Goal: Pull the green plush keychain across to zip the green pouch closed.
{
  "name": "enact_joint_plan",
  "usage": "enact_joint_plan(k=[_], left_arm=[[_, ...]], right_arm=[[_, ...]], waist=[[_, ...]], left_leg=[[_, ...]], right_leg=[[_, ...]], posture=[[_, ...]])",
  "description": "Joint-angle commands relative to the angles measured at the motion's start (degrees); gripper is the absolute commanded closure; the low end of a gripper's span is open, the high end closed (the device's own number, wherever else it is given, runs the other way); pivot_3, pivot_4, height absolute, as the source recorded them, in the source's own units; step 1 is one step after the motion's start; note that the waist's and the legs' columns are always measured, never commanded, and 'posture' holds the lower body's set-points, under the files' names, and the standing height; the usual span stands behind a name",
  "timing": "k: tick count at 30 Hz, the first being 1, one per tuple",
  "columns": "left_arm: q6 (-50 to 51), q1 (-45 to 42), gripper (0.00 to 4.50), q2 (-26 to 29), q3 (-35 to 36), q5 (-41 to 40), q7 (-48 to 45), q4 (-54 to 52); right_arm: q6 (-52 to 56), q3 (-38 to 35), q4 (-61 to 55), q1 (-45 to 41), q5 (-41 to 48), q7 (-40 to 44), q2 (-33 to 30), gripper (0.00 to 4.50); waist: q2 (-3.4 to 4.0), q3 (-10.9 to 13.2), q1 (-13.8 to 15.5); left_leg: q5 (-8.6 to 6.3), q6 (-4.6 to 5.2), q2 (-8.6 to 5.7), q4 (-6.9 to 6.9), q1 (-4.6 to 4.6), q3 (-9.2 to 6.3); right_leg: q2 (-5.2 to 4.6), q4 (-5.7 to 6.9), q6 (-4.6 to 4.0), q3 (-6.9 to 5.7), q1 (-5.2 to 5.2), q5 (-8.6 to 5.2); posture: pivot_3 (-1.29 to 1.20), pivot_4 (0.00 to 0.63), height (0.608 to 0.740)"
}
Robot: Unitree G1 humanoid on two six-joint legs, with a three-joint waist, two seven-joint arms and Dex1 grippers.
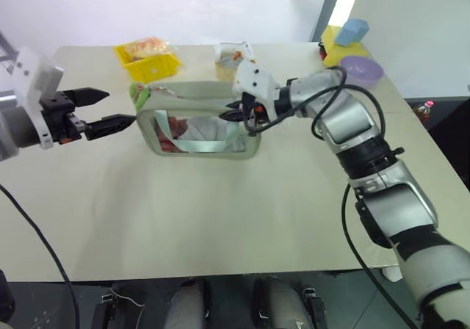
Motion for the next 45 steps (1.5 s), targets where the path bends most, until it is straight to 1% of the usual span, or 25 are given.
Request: enact_joint_plan(k=[1, 4, 6, 10, 14, 15, 16, 18, 19, 21, 24, 30, 36, 39, 41, 42, 43, 45], left_arm=[[-1.58, -0.91, 0.0, 2.15, 2.29, -0.03, -0.48, 0.14], [-2.12, -1.18, 0.0, 2.65, 1.96, -0.05, -0.63, 0.83], [-2.44, -1.39, 0.0, 2.69, 1.44, -0.03, -0.51, 0.89], [-3.05, -1.89, 0.0, 2.57, 0.5, 0.24, -0.52, 1.26], [-3.93, -2.71, 0.0, 2.75, -0.58, 0.67, -1.07, 2.4], [-4.14, -2.95, 0.0, 2.84, -0.79, 0.78, -1.29, 2.77], [-4.3, -3.29, 0.0, 2.88, -1.1, 0.9, -1.43, 3.14], [-4.75, -3.74, 0.0, 2.92, -1.6, 1.22, -1.73, 3.91], [-5.04, -3.91, 0.0, 2.96, -1.7, 1.54, -1.85, 4.94], [-6.86, -3.32, 0.0, 3.85, -1.38, 3.18, -2.78, 8.91], [-8.85, -3.51, 0.0, 4.52, -1.74, 4.51, -3.83, 12.57], [-13.45, -6.52, 0.0, 2.79, -6.25, 7.75, -5.07, 17.77], [-13.96, -9.48, 0.0, 1.5, -8.86, 8.7, -6.07, 18.81], [-15.26, -9.38, 0.0, 0.69, -10.32, 9.71, -6.71, 19.15], [-15.77, -9.89, 0.0, -0.53, -11.27, 10.29, -6.83, 19.69], [-15.82, -10.21, 0.0, -1.26, -11.78, 10.46, -6.86, 19.8], [-15.95, -10.44, 0.0, -1.87, -12.25, 10.65, -6.92, 19.92], [-17.37, -10.44, 0.0, -3.22, -13.59, 11.84, -7.13, 20.51]], right_arm=[[-3.65, -4.66, -3.7, -0.69, 1.95, 3.33, -2.47, 4.45], [-3.56, -5.7, -4.44, 0.42, 3.18, 5.39, -3.31, 4.45], [-3.3, -5.68, -6.21, 2.86, 3.45, 6.62, -3.9, 4.45], [2.57, -5.64, -10.02, 5.01, 3.1, 4.16, -2.65, 4.45], [7.73, -4.64, -15.37, 6.89, 3.54, 4.94, -3.44, 4.45], [8.79, -4.61, -16.42, 7.15, 3.62, 4.99, -3.65, 3.7], [10.71, -5.06, -17.4, 7.14, 3.45, 3.79, -3.68, 3.37], [14.63, -6.22, -19.11, 6.64, 3.88, 2.47, -4.13, 2.42], [16.36, -7.46, -20.48, 6.38, 4.73, 2.82, -5.46, 1.9], [19.41, -10.5, -24.36, 7.19, 6.4, 4.44, -10.2, 1.9], [22.58, -11.82, -27.13, 8.16, 7.96, 3.7, -12.81, 1.9], [21.86, -10.44, -29.16, 12.13, 7.7, 1.34, -12.88, 1.9], [22.28, -10.13, -30.16, 13.66, 9.01, 0.23, -12.4, 1.9], [20.97, -9.42, -29.88, 14.36, 8.67, -0.19, -12.01, 2.69], [20.43, -9.25, -29.79, 14.35, 8.7, -0.32, -11.58, 3.6], [20.16, -9.22, -29.73, 14.3, 8.74, -0.33, -11.39, 4.14], [19.92, -9.18, -29.7, 14.24, 8.78, -0.33, -11.24, 4.44], [19.07, -9.02, -29.68, 14.14, 8.58, -0.46, -10.93, 4.44]], waist=[[0.0, 0.0, -0.01], [0.0, 0.0, -0.07], [0.0, 0.0, -0.08], [0.0, 0.0, -0.18], [0.0, 0.0, -0.08], [0.0, 0.0, -0.05], [0.0, 0.0, -0.04], [-0.01, 0.0, -0.03], [-0.01, 0.0, -0.03], [0.0, 0.0, -0.02], [0.0, 0.0, 0.3], [-0.08, -0.05, 0.04], [-0.09, -0.05, 0.08], [-0.09, -0.05, 0.15], [-0.09, -0.05, 0.13], [-0.09, -0.05, 0.12], [-0.09, -0.05, 0.14], [-0.09, -0.05, 0.12]], left_leg=[[0.0, 0.0, 0.0, 0.0, 0.0, 0.0], [0.0, 0.0, 0.0, 0.01, 0.01, 0.0], [0.0, 0.0, 0.01, 0.01, 0.02, 0.01], [0.0, 0.0, 0.01, 0.03, 0.02, 0.02], [0.0, 0.0, 0.02, 0.06, 0.04, 0.0], [0.0, 0.0, 0.02, 0.07, 0.03, 0.01], [0.0, 0.0, 0.02, 0.07, 0.03, 0.02], [0.0, 0.0, 0.01, 0.1, 0.03, 0.02], [0.0, 0.0, 0.01, 0.11, 0.02, 0.03], [0.0, 0.01, 0.01, 0.12, 0.03, 0.02], [-0.04, 0.07, -0.02, 0.18, -0.05, 0.08], [-0.09, 0.16, 0.01, 0.21, 0.04, 0.12], [-0.07, 0.11, 0.0, 0.24, -0.01, 0.15], [-0.07, 0.11, 0.01, 0.25, -0.01, 0.15], [-0.07, 0.12, 0.0, 0.26, -0.01, 0.15], [-0.07, 0.11, 0.0, 0.26, -0.01, 0.16], [-0.07, 0.11, 0.0, 0.26, -0.01, 0.15], [-0.07, 0.11, 0.0, 0.27, -0.01, 0.15]], right_leg=[[0.0, 0.0, 0.0, 0.0, 0.0, 0.0], [0.01, 0.0, 0.0, 0.0, 0.0, 0.0], [0.02, 0.0, 0.0, 0.0, 0.0, 0.0], [0.02, 0.0, 0.0, 0.0, 0.0, 0.0], [0.03, 0.01, 0.0, 0.0, 0.0, 0.0], [0.03, 0.01, 0.0, 0.0, 0.0, 0.0], [0.03, 0.01, 0.0, 0.0, 0.0, 0.0], [0.03, 0.01, 0.0, 0.0, 0.0, 0.0], [0.03, 0.01, 0.0, 0.0, 0.0, 0.0], [0.03, 0.01, 0.0, 0.0, 0.01, 0.0], [0.01, -0.01, 0.0, -0.05, 0.02, 0.0], [0.06, -0.01, -0.01, -0.07, 0.09, -0.01], [0.04, 0.0, 0.0, -0.06, 0.05, -0.01], [0.04, 0.0, -0.01, -0.06, 0.06, -0.01], [0.04, 0.0, -0.01, -0.06, 0.06, -0.01], [0.03, 0.0, 0.0, -0.06, 0.06, -0.01], [0.03, 0.0, -0.01, -0.06, 0.06, -0.01], [0.04, 0.01, -0.01, -0.06, 0.06, -0.01]], posture=[[0.0, 0.15, 0.739], [0.0, 0.15, 0.739], [0.0, 0.15, 0.739], [0.0, 0.15, 0.739], [0.0, 0.15, 0.739], [0.0, 0.15, 0.739], [0.0, 0.15, 0.739], [0.0, 0.15, 0.739], [0.0, 0.15, 0.739], [0.0, 0.15, 0.739], [0.0, 0.15, 0.739], [0.0, 0.15, 0.739], [0.0, 0.15, 0.739], [0.0, 0.15, 0.739], [0.0, 0.15, 0.739], [0.0, 0.15, 0.739], [0.0, 0.15, 0.739], [0.0, 0.15, 0.739]])
